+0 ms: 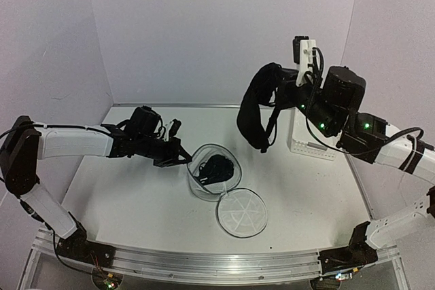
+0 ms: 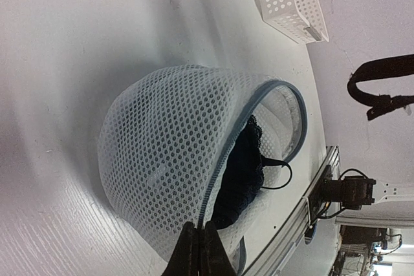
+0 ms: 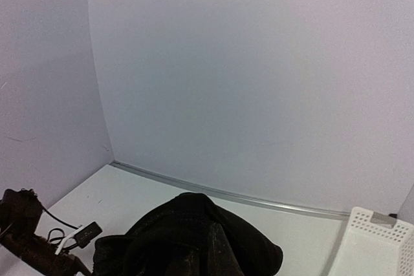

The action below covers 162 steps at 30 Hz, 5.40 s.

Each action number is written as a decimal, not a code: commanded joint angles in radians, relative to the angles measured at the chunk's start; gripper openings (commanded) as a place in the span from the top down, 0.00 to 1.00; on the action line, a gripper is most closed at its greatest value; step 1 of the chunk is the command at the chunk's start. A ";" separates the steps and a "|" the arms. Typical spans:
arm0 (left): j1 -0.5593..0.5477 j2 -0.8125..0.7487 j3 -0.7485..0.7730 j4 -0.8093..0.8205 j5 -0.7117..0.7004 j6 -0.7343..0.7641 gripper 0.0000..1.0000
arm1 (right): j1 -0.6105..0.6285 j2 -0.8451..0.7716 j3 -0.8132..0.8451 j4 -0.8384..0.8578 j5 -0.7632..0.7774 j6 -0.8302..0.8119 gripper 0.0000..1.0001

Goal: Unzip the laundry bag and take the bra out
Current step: Place the bra in the bin, then move the bin to the center of the board.

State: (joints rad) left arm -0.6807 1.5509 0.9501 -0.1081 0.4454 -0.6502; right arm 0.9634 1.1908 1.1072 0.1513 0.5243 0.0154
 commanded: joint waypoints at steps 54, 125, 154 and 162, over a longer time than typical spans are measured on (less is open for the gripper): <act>-0.003 -0.038 0.052 -0.063 -0.016 0.061 1.00 | -0.755 0.649 0.425 -0.381 0.205 -0.238 1.00; -0.003 -0.137 -0.038 -0.074 -0.053 0.072 1.00 | -0.766 0.974 0.540 -0.513 -0.444 0.428 0.63; -0.003 -0.123 -0.019 -0.076 -0.053 0.077 1.00 | -0.500 0.687 0.231 -0.494 -0.366 0.269 1.00; -0.003 -0.133 -0.024 -0.077 -0.059 0.073 1.00 | -0.338 0.622 0.129 -0.466 -0.428 0.192 1.00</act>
State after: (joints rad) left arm -0.6807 1.4517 0.9192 -0.1925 0.3985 -0.5976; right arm 0.5636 1.8900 1.2613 -0.3691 0.1387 0.2588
